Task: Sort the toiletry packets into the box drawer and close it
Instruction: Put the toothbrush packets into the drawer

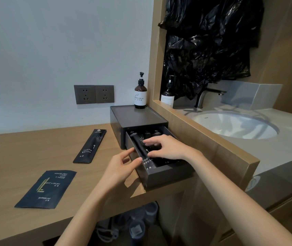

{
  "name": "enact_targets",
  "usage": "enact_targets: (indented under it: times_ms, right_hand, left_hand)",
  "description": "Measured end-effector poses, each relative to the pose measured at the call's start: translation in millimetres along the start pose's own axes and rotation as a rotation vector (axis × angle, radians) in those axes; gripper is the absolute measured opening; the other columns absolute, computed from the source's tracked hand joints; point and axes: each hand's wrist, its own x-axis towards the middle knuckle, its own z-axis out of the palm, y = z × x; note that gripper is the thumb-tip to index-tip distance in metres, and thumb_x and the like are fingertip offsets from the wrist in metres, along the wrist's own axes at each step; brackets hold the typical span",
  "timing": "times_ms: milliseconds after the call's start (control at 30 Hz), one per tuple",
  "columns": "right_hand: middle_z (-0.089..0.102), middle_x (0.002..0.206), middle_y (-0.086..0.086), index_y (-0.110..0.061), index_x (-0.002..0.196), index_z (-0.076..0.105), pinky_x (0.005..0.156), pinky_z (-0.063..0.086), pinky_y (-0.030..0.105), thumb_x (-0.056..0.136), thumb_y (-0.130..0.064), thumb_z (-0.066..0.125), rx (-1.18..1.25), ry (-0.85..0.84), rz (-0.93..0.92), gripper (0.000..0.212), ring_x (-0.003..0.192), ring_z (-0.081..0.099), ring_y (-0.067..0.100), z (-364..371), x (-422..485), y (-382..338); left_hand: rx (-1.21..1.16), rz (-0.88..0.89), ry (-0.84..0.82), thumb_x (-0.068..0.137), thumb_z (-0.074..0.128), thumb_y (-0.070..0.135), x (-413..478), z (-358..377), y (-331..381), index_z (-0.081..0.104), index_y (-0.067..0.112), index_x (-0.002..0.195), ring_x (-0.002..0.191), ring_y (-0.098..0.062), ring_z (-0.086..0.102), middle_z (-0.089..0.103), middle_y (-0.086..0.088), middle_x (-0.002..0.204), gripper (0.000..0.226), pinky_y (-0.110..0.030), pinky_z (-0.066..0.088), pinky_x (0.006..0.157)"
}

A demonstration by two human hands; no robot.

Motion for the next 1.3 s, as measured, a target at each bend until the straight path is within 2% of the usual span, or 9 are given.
enact_targets:
  times_ms: [133, 400, 467, 533, 633, 800, 933, 1033, 1300]
  right_hand:
    - [0.037, 0.153, -0.006, -0.031, 0.145, 0.039, 0.116, 0.021, 0.040, 0.094, -0.029, 0.058, -0.111, -0.102, -0.009, 0.055, 0.143, 0.029, 0.018, 10.0, 0.0, -0.5]
    - [0.029, 0.156, -0.008, -0.034, 0.147, 0.033, 0.119, 0.019, 0.047, 0.097, -0.030, 0.051, -0.134, -0.141, 0.014, 0.054, 0.146, 0.023, 0.021, 13.6, 5.6, -0.3]
    - [0.033, 0.155, -0.007, -0.034, 0.146, 0.036, 0.118, 0.021, 0.045, 0.097, -0.030, 0.052, -0.110, -0.117, 0.018, 0.052, 0.145, 0.026, 0.021, 13.8, 1.6, -1.5]
    - [0.042, 0.150, -0.005, -0.034, 0.142, 0.044, 0.114, 0.028, 0.040, 0.096, -0.029, 0.052, -0.074, -0.028, 0.004, 0.047, 0.140, 0.036, 0.018, 13.7, -4.9, -4.3]
    - [0.051, 0.142, -0.009, -0.036, 0.136, 0.051, 0.106, 0.039, 0.036, 0.096, -0.030, 0.052, -0.015, 0.137, -0.045, 0.040, 0.130, 0.046, 0.010, 15.8, -15.7, -12.5]
    - [0.056, 0.120, -0.022, -0.041, 0.128, 0.054, 0.095, 0.051, 0.040, 0.094, -0.038, 0.054, 0.104, 0.261, -0.087, 0.034, 0.112, 0.053, 0.002, 26.2, -22.9, -28.6]
    - [0.055, 0.131, -0.019, -0.044, 0.128, 0.052, 0.098, 0.047, 0.036, 0.092, -0.042, 0.056, 0.068, 0.259, -0.123, 0.036, 0.120, 0.050, 0.003, 39.8, -22.9, -36.3]
    - [0.053, 0.136, -0.016, -0.041, 0.129, 0.052, 0.102, 0.044, 0.035, 0.092, -0.039, 0.057, 0.067, 0.264, -0.123, 0.037, 0.126, 0.047, 0.005, 46.7, -20.0, -38.1]
    - [0.051, 0.138, -0.014, -0.037, 0.132, 0.052, 0.101, 0.038, 0.026, 0.093, -0.030, 0.058, 0.063, 0.245, -0.128, 0.039, 0.128, 0.044, 0.005, 50.1, -13.7, -38.7]
  left_hand:
    - [0.005, 0.004, -0.001, 0.088, 0.065, 0.032, 0.2, -0.6, -0.7, 0.047, 0.024, 0.141, 0.128, -0.017, 0.049, 0.055, -0.006, 0.138, 0.057, -0.028, 0.043, 0.097]
    - [0.019, 0.032, -0.025, 0.090, 0.064, 0.029, 1.1, -2.8, 0.1, 0.046, 0.021, 0.142, 0.129, -0.017, 0.049, 0.052, -0.003, 0.141, 0.055, -0.023, 0.040, 0.095]
    - [0.026, 0.052, -0.033, 0.091, 0.062, 0.025, 0.6, -7.3, -0.7, 0.050, 0.021, 0.139, 0.116, -0.010, 0.057, 0.056, -0.002, 0.137, 0.049, -0.010, 0.042, 0.086]
    - [0.028, 0.065, 0.003, 0.093, 0.060, 0.020, 4.0, -17.5, -4.5, 0.055, 0.019, 0.134, 0.099, -0.003, 0.059, 0.061, -0.001, 0.130, 0.042, 0.001, 0.043, 0.065]
    - [0.096, 0.077, 0.134, 0.093, 0.060, 0.018, 17.8, -44.6, -16.6, 0.058, 0.016, 0.131, 0.096, -0.004, 0.058, 0.062, 0.001, 0.125, 0.038, -0.006, 0.044, 0.062]
    - [0.355, 0.022, 0.333, 0.088, 0.064, 0.022, 52.3, -83.1, -47.4, 0.057, 0.012, 0.131, 0.112, -0.025, 0.060, 0.064, -0.010, 0.126, 0.045, -0.034, 0.046, 0.093]
    - [0.658, -0.127, 0.267, 0.079, 0.065, 0.049, 75.1, -95.6, -71.2, 0.043, 0.018, 0.142, 0.120, -0.035, 0.051, 0.057, -0.014, 0.132, 0.073, -0.043, 0.043, 0.099]
    - [0.765, -0.228, 0.247, 0.078, 0.062, 0.060, 82.9, -94.6, -79.7, 0.034, 0.021, 0.146, 0.126, -0.037, 0.042, 0.050, -0.014, 0.138, 0.083, -0.045, 0.035, 0.103]
    - [0.642, -0.262, 0.301, 0.077, 0.070, 0.052, 96.4, -102.5, -83.2, 0.040, 0.023, 0.142, 0.125, -0.035, 0.044, 0.057, -0.006, 0.134, 0.077, -0.045, 0.036, 0.099]
